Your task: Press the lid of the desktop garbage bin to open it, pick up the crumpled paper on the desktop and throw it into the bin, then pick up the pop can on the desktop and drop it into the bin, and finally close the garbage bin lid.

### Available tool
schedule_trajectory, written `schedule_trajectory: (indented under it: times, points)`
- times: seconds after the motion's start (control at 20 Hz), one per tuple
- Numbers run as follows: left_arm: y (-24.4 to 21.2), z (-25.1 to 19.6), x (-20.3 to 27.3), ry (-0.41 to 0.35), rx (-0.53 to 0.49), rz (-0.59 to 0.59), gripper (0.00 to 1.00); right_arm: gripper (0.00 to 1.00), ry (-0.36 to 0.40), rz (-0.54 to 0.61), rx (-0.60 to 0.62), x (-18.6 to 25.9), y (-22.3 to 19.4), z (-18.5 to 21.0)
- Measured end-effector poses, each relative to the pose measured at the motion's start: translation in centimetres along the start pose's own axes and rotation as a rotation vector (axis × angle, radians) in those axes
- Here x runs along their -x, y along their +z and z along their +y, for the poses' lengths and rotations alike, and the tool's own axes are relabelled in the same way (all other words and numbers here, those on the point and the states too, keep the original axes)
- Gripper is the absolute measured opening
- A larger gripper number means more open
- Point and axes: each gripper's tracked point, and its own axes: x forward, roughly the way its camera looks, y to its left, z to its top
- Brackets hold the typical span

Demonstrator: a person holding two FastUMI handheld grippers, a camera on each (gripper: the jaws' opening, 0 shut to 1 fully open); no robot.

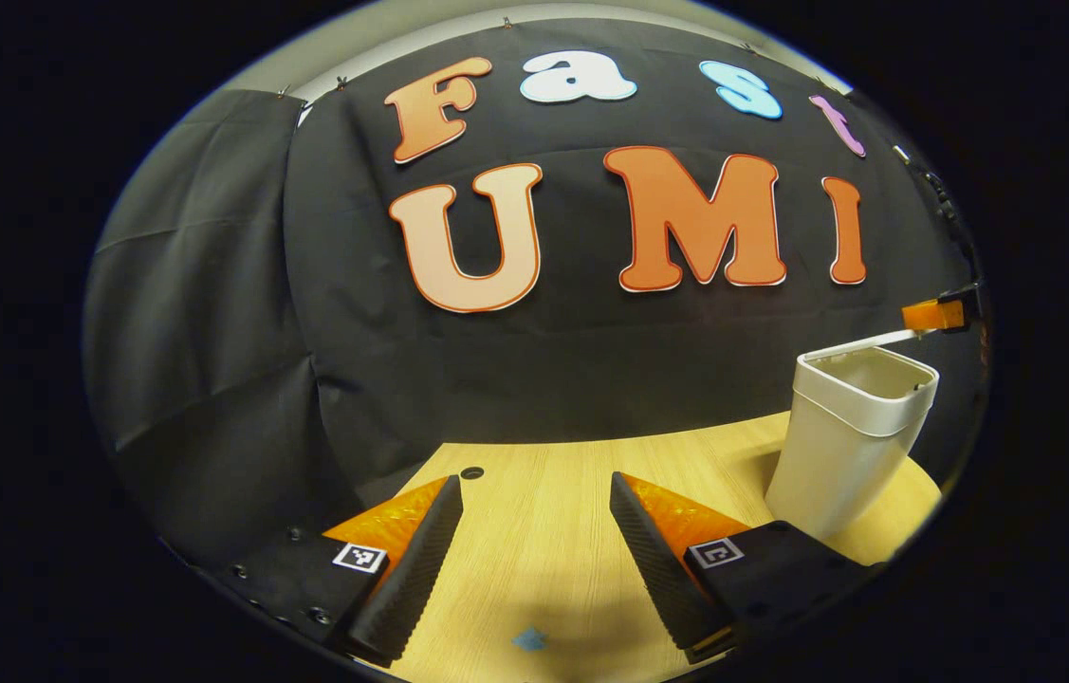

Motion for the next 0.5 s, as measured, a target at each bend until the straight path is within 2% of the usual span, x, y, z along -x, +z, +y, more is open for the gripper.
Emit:
schedule_trajectory:
  times: [0.1,0.15,0.2,0.5]
  points:
    - [-0.3,-0.2,0.0,0.006,0.015,0.006,0.97,0.01,0.023,-0.02,0.027,0.1,0.0,0.2]
    - [-0.4,-0.1,0.0,0.013,0.017,0.01,1.0,0.01,0.04,-0.033,0.034,0.2,0.1,0.5]
    - [-0.5,0.1,0.2,0.021,0.017,0.011,0.97,0.01,0.052,-0.05,0.041,0.3,0.3,0.8]
    - [-1.7,0.7,-0.2,0.026,0.035,0.034,0.99,0.0,0.116,-0.162,0.047,2.0,1.9,2.8]
